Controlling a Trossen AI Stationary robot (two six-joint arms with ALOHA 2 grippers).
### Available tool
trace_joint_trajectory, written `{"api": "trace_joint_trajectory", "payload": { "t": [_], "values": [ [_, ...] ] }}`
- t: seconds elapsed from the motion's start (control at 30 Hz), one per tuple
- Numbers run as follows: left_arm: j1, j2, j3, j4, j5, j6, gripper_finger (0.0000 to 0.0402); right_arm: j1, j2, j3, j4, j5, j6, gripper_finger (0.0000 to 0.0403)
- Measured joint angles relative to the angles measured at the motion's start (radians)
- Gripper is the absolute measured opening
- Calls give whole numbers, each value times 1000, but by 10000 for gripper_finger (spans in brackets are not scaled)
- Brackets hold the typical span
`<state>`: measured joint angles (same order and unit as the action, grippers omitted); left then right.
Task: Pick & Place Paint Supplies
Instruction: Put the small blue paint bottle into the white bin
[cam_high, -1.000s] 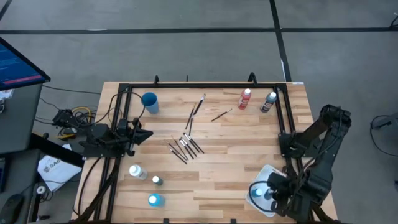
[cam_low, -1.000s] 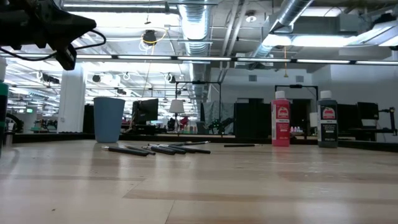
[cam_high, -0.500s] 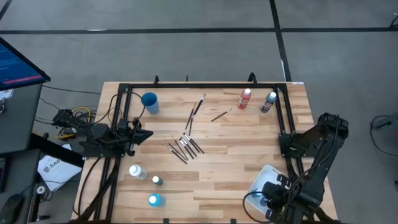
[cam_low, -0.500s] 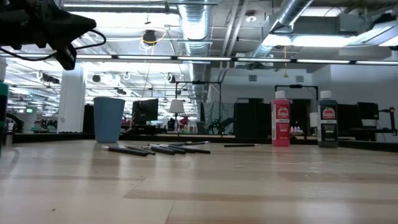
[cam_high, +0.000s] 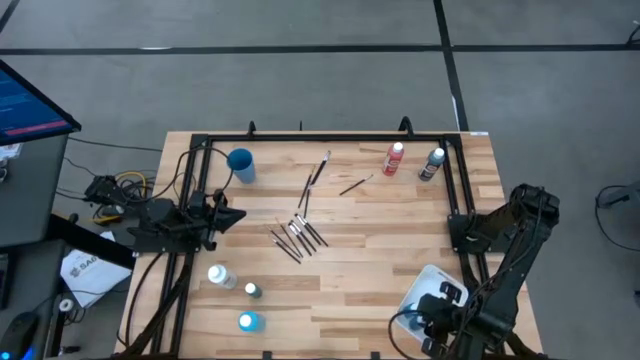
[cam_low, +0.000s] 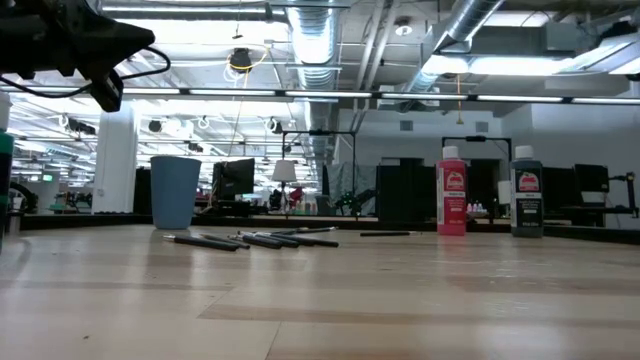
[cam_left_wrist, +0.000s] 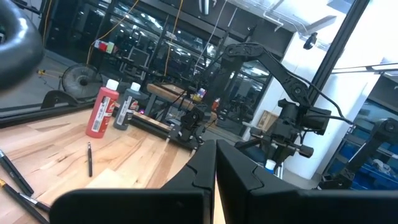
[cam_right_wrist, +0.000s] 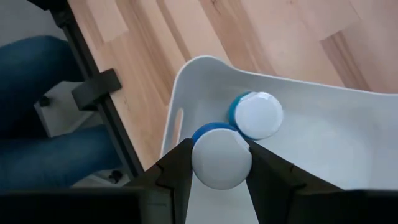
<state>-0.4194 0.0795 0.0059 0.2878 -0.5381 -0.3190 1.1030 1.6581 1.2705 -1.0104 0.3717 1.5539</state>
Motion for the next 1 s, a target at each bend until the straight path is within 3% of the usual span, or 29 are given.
{"api": "trace_joint_trajectory", "payload": {
  "t": [1.0],
  "values": [
    [0,0,0,9,0,0,4,-52,0,0,29,26,-71,127]
  ]
}}
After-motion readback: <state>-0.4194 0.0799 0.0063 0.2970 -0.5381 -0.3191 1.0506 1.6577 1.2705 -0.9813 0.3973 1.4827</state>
